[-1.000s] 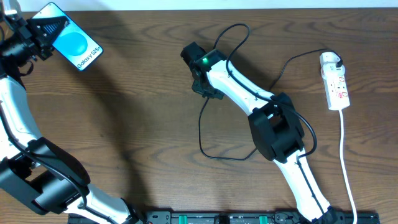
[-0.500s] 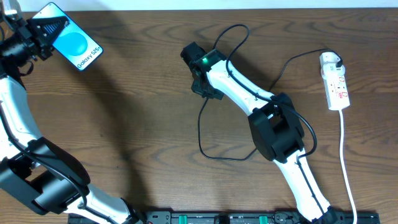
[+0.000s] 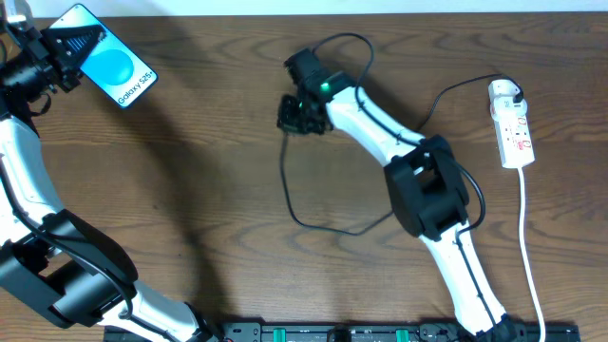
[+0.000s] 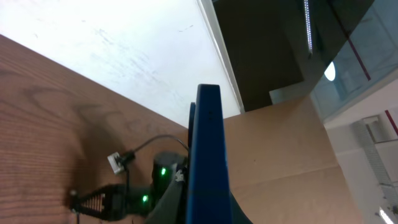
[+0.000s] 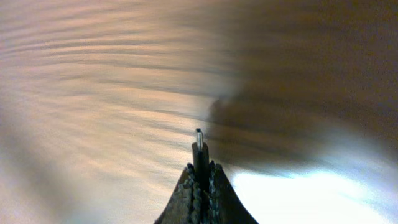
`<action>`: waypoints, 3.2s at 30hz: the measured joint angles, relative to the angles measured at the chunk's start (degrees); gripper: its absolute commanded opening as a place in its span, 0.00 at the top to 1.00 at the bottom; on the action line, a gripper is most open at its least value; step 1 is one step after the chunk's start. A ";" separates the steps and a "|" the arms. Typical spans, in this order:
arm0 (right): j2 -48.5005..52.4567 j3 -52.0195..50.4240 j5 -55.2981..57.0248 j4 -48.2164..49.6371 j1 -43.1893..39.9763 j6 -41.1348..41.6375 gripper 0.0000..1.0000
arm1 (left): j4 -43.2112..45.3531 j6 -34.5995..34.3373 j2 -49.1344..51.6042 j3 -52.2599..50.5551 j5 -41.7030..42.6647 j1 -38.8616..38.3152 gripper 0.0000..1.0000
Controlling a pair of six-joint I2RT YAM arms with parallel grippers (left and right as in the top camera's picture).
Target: Plug charger to phone and switch on socket
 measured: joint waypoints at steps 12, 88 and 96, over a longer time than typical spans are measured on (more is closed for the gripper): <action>1.01 -0.31 -50.73 28.41 -4.87 -8.59 0.99 | 0.02 0.20 0.00 0.00 0.00 -2.97 0.93; -2.14 -0.48 -57.29 100.89 1.29 54.58 0.99 | 3.54 -7.50 0.00 0.00 -2.54 -13.92 0.92; -2.14 -0.48 -57.16 100.89 1.29 54.58 0.99 | 3.54 -9.05 0.00 0.00 -3.72 -13.92 0.92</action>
